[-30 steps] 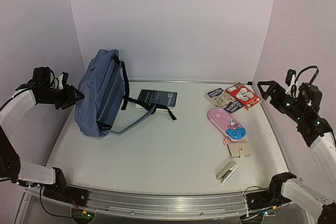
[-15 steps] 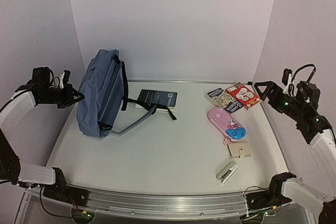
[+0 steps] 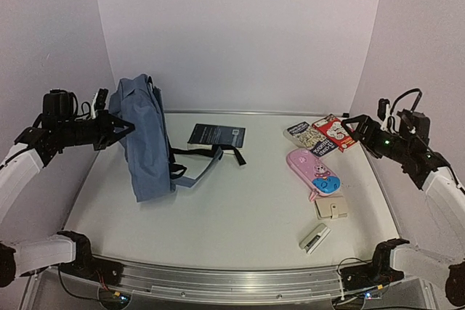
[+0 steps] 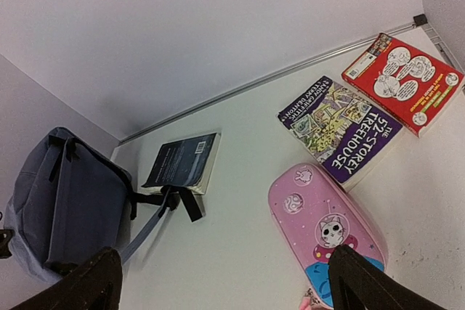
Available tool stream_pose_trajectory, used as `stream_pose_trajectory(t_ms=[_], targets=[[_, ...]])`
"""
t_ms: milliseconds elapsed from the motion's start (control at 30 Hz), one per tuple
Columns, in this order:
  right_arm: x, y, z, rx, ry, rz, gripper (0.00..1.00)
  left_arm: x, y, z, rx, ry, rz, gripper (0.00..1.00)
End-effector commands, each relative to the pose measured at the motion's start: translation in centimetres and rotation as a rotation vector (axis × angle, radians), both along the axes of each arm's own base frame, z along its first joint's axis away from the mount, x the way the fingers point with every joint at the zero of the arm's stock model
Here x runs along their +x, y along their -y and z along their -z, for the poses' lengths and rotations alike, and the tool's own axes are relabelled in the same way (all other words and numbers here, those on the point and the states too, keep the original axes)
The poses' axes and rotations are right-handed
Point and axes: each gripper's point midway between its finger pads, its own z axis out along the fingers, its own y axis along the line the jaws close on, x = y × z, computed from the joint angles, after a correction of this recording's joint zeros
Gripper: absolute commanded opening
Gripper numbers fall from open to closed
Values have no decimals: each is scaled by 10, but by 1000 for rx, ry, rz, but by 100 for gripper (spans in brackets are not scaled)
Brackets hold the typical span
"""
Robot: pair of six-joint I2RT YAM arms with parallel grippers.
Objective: Pack the student bag
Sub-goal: Adjust the student bag at the center of the board.
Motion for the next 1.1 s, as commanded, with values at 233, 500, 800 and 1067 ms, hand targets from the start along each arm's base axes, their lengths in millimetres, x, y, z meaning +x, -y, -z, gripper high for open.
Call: stream_pose_trajectory(t_ms=[233,500,800,1067], targets=[[9,-108,-15,54,35,-155,98,15,92,-4,-50,52,28,0],[-16,-193,-8,126,52,-272,93,3,184,5,-16,125,92,0],[-36,-225,-3,115,50,-282,97,4,220,16,-25,107,73,4],[-35,-210,-13,128,76,-221,98,-5,189,11,177,115,86,84]])
